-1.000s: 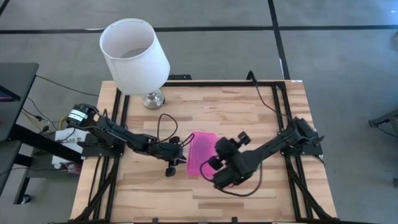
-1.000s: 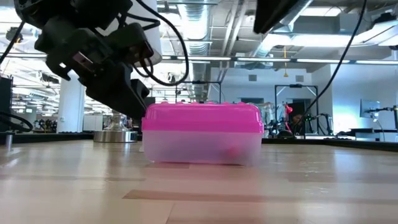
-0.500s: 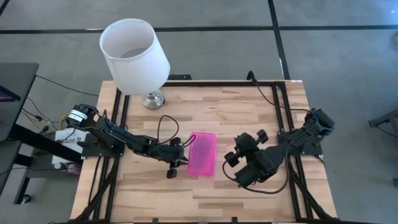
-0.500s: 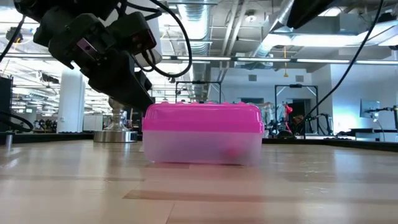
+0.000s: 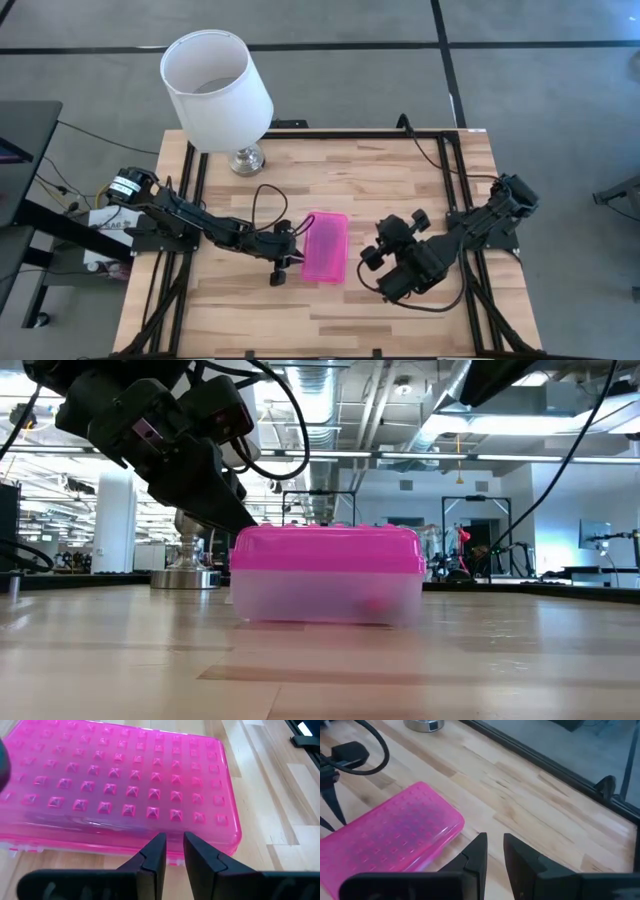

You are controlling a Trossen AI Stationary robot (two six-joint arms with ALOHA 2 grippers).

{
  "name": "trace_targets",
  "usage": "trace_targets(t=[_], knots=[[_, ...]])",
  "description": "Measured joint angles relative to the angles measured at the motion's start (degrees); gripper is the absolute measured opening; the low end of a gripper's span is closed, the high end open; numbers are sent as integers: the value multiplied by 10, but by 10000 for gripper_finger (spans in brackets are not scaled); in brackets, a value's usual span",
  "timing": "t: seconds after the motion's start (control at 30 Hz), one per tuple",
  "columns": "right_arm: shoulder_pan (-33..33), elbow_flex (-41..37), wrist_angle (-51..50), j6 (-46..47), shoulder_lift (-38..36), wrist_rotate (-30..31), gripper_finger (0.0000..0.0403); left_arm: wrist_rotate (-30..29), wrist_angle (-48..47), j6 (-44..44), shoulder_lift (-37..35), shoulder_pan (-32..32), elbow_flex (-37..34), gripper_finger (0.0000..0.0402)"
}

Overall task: Pick & place school supplies into a supply box
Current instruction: Adjust the pink supply box

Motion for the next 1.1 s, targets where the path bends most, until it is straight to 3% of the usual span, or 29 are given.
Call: trace_targets(t=[0.27,0.6,0.73,0.9,1.1], knots=[[0,0,80,-85,0,1,58,3,4,15,0,1,0,61],[0,0,103,-98,0,-20,58,-11,21,25,0,7,0,61],[1,0,150,-154,1,-33,58,21,16,39,-3,16,0,61],[11,0,195,-221,1,-56,58,29,-3,47,-55,16,0,61],[20,0,203,-216,3,-57,58,24,-43,70,-100,47,2,60]])
